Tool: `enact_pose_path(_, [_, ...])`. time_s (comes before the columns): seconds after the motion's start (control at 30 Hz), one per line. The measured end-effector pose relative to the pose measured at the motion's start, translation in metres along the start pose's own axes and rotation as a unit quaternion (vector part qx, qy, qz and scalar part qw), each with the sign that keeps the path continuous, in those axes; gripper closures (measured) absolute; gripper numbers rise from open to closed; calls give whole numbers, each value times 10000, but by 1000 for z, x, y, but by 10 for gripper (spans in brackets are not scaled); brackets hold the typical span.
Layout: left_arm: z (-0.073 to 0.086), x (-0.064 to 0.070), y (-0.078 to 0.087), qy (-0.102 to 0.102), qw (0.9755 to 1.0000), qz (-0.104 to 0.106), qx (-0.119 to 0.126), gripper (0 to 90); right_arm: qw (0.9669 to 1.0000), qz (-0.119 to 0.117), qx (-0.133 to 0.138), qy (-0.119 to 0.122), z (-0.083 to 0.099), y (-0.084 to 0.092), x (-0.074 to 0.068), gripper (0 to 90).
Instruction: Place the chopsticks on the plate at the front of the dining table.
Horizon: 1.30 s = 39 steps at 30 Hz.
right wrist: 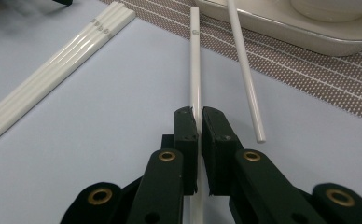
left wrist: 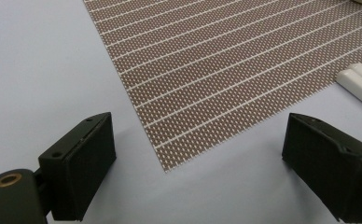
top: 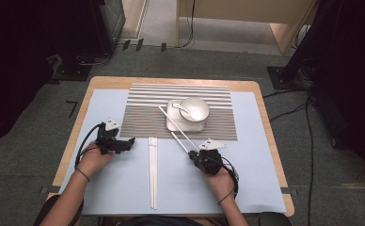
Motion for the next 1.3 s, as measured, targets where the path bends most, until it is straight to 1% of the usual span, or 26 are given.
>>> enact_pose_path(0.3, [0,0,0,0,10000,0,3,89,10000,-41,-32,-58,-6,-2,1,857])
enact_pose_path(0.47, [0,0,0,1,10000,-1,6,90,9999,-75,-63,-72,-6,-4,0,857])
enact_pose_path(0.9, [0,0,0,2,10000,-3,7,89,9998,-160,-36,-61,-13,-3,-3,857])
enact_pose_path(1.13, [0,0,0,2,10000,-3,10,89,9997,-195,-58,-98,-17,-4,-6,857])
enact_pose_path(1.17, [0,0,0,2,10000,-2,10,89,9998,-201,-47,-57,-18,-4,-6,857])
enact_pose_path(1.3, [0,0,0,0,10000,-4,12,89,9997,-212,-62,-56,-21,-5,-6,858])
Point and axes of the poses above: each handheld gripper's, and its own axes: y roughly backward along the jaws, z roughly out of its underside, x roughly to its right, the point moved 2 cm from there along -y, roughly forward along the jaws, and after that the axes turned 4 degrees about x, right-handed, at the moved point
